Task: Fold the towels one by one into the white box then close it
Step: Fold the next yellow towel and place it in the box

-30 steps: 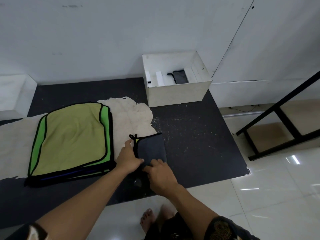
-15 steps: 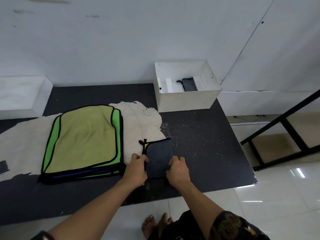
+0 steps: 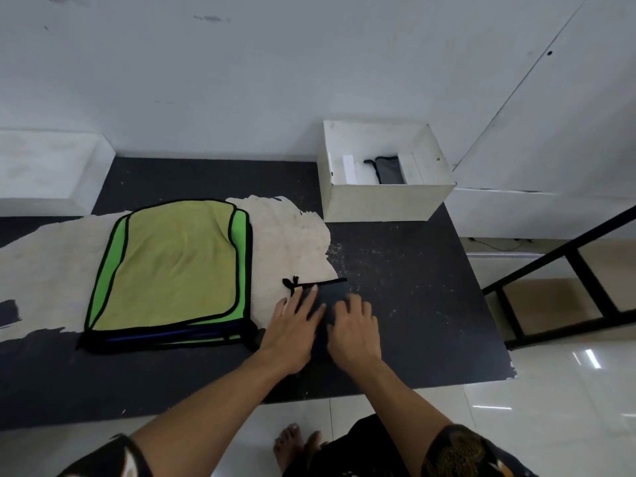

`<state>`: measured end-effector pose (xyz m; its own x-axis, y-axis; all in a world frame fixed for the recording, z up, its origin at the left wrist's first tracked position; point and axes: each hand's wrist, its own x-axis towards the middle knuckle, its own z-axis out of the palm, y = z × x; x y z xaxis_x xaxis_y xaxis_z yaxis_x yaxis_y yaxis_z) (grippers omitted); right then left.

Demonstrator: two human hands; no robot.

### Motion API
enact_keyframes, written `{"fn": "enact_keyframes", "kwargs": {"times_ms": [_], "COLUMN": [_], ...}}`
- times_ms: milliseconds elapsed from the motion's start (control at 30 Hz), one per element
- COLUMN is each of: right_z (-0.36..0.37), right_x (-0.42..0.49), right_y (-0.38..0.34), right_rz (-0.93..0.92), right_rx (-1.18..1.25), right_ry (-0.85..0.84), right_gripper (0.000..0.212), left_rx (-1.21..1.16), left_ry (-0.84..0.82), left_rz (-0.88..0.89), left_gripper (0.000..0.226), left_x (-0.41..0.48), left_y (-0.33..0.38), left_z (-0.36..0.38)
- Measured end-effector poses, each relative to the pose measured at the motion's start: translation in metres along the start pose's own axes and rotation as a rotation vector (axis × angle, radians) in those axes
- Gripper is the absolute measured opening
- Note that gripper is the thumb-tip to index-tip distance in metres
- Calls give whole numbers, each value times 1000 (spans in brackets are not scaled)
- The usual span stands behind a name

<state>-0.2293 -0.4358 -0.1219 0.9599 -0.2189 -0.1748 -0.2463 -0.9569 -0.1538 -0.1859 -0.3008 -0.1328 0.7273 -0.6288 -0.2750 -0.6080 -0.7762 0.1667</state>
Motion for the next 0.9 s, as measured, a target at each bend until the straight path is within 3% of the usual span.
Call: {"fn": "enact_keyframes", "kwargs": {"times_ms": [167,433,500,567,633,800,900], "right_z": [8,15,14,12,11,5,2], "right_x": [12,-6,-7,-4,1,12,17], "right_y": [-2,-1,3,4,7,17,23], "right_rz": [9,239,310,374,444,567,546], "right_rx": [28,198,317,427,509,692,707], "right_ry": [-236,-25,24,20,-33,-200,-241], "right_gripper": [67,64,58,53,51,38,33], "left_rx": [46,181,222,221,132,-367,-459], "left_ry": [-184,-207,-178,-58,-18,-221,-150], "left_rz": [-22,-49,-45,-37,-28,-98,-178], "left_gripper": [83,85,74,47,31,45,34], "left_x": [0,7,16,25,36,59,66], "left_y": [-16,-14,-5,1,7,4,3], "left_z": [10,5,-5,-15,-24,-27,-33]}}
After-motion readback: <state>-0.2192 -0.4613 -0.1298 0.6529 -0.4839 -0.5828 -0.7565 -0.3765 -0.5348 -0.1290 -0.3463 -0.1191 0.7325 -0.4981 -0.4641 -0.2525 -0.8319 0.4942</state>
